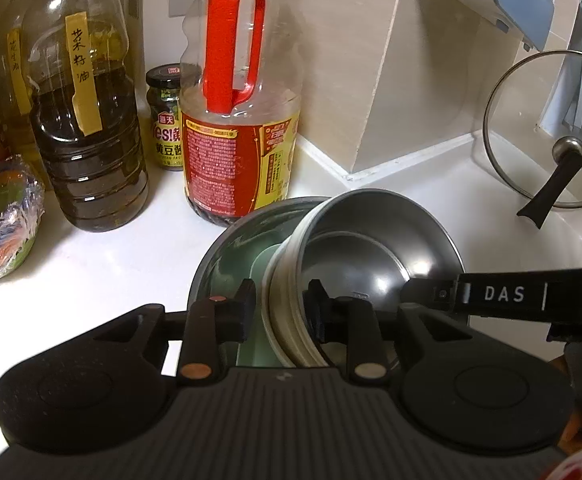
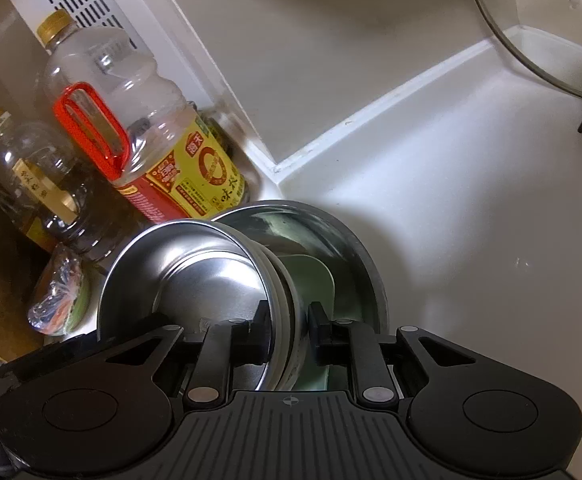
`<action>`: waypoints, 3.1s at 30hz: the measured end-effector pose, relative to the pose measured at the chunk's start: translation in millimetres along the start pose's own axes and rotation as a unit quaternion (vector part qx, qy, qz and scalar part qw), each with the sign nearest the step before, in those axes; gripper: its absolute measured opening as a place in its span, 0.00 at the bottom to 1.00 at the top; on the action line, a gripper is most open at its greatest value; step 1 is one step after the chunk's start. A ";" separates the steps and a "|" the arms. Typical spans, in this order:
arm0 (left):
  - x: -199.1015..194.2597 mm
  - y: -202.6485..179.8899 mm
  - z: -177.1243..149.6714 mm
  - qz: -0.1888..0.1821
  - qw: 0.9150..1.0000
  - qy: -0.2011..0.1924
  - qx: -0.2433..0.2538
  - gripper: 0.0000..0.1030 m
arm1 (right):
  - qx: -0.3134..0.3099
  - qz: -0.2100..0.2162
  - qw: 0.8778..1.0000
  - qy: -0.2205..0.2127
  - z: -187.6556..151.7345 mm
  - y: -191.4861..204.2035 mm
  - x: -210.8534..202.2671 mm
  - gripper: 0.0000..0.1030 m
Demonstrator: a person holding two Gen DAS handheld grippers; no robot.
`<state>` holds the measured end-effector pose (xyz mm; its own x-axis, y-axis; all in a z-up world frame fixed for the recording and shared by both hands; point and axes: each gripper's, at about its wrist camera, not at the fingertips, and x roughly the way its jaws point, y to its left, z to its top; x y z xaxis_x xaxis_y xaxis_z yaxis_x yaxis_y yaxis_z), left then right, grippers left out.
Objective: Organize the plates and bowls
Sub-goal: 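Lower the stack onto the green tray with both grippers, then open both grippers and withdraw them from the stack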
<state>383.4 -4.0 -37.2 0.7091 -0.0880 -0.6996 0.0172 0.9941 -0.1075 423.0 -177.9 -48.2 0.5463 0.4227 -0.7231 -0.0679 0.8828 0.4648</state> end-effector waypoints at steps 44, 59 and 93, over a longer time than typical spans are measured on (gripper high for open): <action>-11.0 30.4 30.3 -0.088 0.994 0.062 -0.025 0.11 | 0.095 0.009 0.992 0.079 25.3 -5.3 -20.2 0.13; -4.9 28.9 29.8 -0.106 0.992 0.072 -0.006 0.11 | 0.124 0.005 0.991 0.056 26.3 -9.8 -26.2 0.11; -45.4 19.7 26.8 -0.067 0.997 0.003 0.039 0.18 | 0.038 -0.028 0.997 -0.066 -1.7 11.6 -63.3 0.46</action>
<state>370.5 21.2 11.3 0.6928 -0.2195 -0.6870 0.1653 0.9755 -0.1450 386.2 -194.1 2.1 0.6530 0.3390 -0.6773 0.0254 0.8840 0.4669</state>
